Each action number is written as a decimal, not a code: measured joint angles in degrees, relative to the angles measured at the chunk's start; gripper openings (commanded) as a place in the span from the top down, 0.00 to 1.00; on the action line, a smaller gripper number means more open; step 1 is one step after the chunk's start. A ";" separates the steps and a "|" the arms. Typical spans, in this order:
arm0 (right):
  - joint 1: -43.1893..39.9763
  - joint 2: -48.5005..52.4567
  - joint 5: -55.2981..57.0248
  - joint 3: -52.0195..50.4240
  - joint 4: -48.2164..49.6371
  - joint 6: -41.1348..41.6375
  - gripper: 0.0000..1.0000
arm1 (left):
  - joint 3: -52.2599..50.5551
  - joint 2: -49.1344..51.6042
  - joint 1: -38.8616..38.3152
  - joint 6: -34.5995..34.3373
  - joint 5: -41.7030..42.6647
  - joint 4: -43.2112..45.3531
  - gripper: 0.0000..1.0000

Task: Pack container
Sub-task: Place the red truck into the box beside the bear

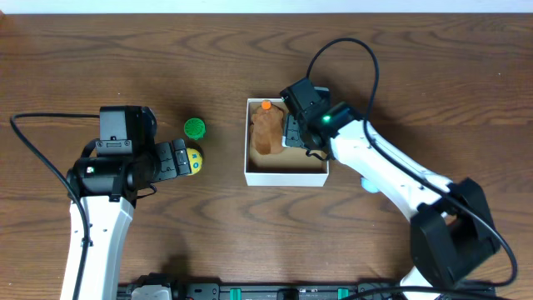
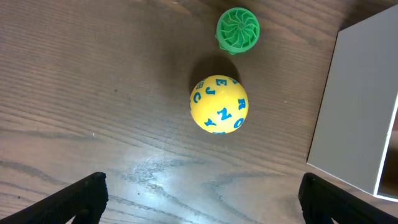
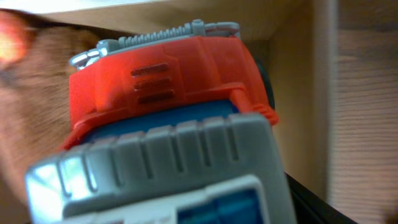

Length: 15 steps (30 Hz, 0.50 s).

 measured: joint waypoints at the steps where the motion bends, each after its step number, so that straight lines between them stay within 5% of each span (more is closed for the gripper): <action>1: 0.00 0.37 0.11 0.00 0.44 0.24 0.19 | 0.00 0.00 0.00 -0.02 0.00 0.00 0.02; 15: -0.31 -3.98 1.29 0.00 2.56 -4.98 0.17 | 0.00 0.00 0.00 -0.02 0.00 -0.02 0.02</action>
